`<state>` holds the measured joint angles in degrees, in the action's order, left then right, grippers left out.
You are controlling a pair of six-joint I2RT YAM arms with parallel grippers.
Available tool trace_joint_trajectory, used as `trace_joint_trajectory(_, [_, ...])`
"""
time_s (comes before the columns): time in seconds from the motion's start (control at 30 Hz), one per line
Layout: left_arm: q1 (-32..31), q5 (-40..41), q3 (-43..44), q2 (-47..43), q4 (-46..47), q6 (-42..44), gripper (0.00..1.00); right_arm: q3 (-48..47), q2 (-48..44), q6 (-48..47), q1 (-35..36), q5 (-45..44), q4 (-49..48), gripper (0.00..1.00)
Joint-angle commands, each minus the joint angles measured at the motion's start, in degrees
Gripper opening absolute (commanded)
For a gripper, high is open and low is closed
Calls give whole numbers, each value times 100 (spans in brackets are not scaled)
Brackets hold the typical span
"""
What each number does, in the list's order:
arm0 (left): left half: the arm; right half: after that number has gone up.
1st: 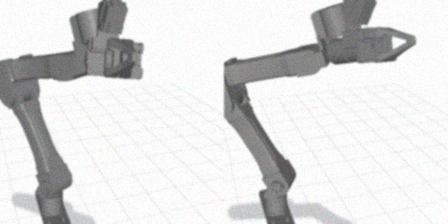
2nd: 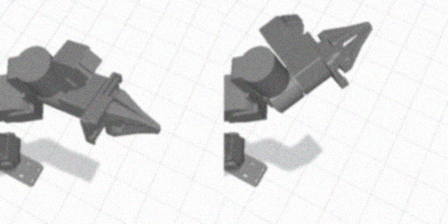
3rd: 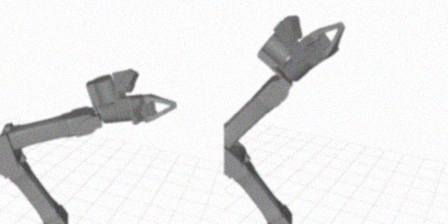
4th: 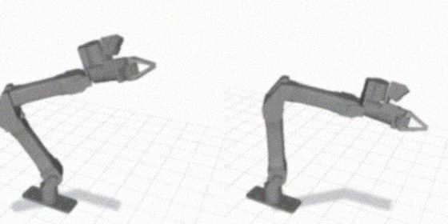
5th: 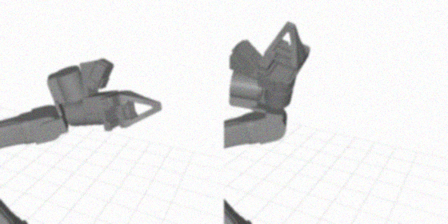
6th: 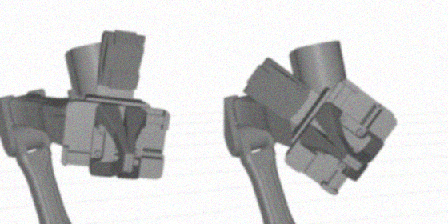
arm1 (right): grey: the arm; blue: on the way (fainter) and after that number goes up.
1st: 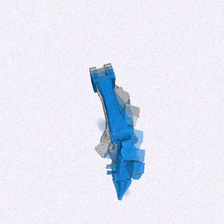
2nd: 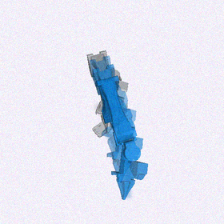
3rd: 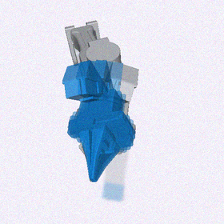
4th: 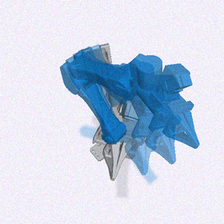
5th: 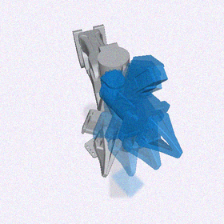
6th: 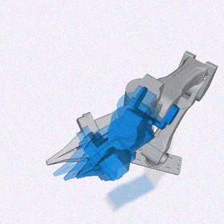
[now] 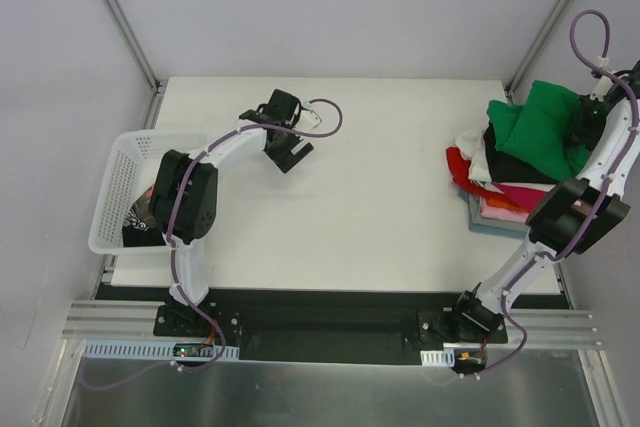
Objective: Fold and stack the t-shirts
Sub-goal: Put the neatly folded tshirt into the corner of the board with the right arm
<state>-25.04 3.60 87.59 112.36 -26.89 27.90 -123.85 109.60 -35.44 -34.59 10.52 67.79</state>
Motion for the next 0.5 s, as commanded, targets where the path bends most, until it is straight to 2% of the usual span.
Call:
trace_joint_trajectory(0.0, [-71,10,-67,-311,18,-57,90,-596,412,-59,-13,-340,-301,1])
trace_joint_trajectory(0.2, [-107,53,-93,-355,18,-65,90,-360,475,-86,75,-824,-714,0])
trace_joint_trajectory(0.3, [-124,80,-102,-355,18,-66,90,53,169,-95,84,-701,-986,18])
trace_joint_trajectory(0.33, [-133,80,-111,-337,18,-65,90,141,88,-95,84,-623,-1039,29])
trace_joint_trajectory(0.4, [-142,89,-120,-328,18,-66,90,361,-105,-60,93,-578,-1189,42])
trace_joint_trajectory(0.43, [-142,97,-111,-328,18,-74,90,414,-280,-51,101,-569,-1215,54])
trace_joint_trajectory(0.47, [-142,97,-111,-320,9,-74,90,458,-368,-33,101,-534,-1268,58])
